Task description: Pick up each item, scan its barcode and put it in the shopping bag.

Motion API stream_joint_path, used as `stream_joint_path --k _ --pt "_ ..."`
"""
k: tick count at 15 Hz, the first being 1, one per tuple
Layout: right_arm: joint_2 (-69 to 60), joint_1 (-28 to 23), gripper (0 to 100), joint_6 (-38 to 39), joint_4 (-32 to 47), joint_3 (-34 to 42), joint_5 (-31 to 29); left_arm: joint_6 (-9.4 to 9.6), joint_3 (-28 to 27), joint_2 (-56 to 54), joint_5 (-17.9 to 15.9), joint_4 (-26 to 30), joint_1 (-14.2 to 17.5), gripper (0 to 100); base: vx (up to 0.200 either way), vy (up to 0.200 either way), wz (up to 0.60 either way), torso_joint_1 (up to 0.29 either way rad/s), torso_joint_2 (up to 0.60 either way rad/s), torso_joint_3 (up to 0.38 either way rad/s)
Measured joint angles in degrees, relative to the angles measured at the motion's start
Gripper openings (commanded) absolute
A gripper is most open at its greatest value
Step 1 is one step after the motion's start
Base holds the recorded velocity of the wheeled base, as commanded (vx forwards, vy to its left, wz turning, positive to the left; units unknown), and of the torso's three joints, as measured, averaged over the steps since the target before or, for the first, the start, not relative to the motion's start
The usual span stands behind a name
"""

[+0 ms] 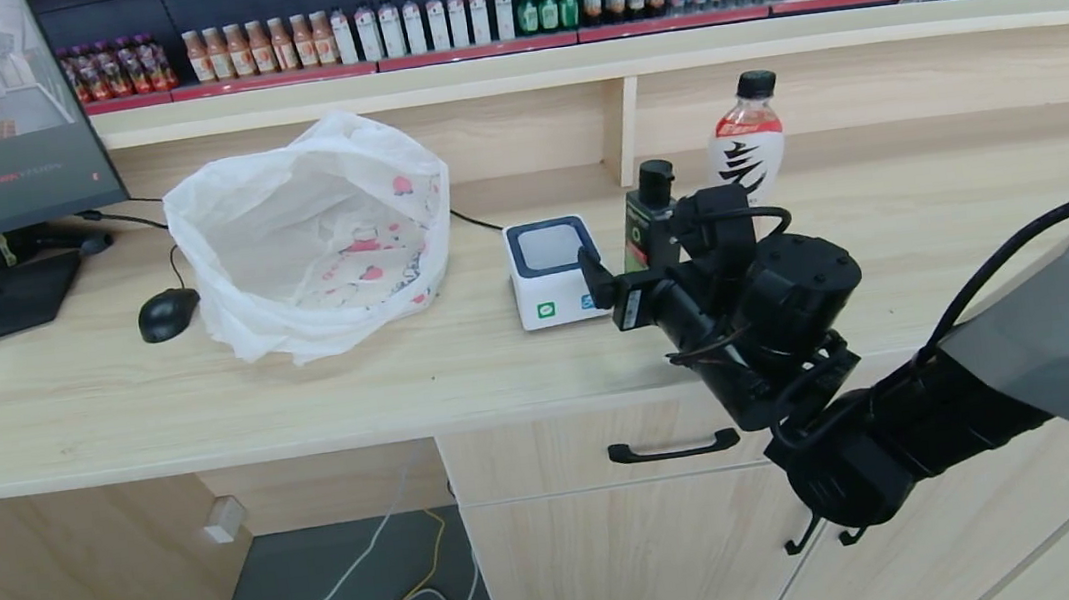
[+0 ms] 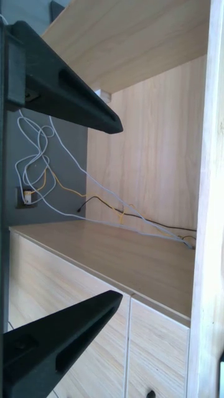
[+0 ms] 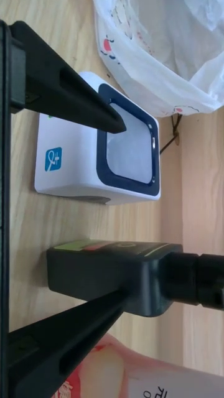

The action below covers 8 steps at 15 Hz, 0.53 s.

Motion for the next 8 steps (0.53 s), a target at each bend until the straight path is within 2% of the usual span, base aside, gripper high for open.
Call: stream_joint_path --k 8 --pt "-0.61 -2.07 100 0.09 0.46 -0.07 0.41 0.0 0.0 0.0 0.0 0.0 0.0 100 0.0 0.0 0.0 0.0 0.0 0.0"
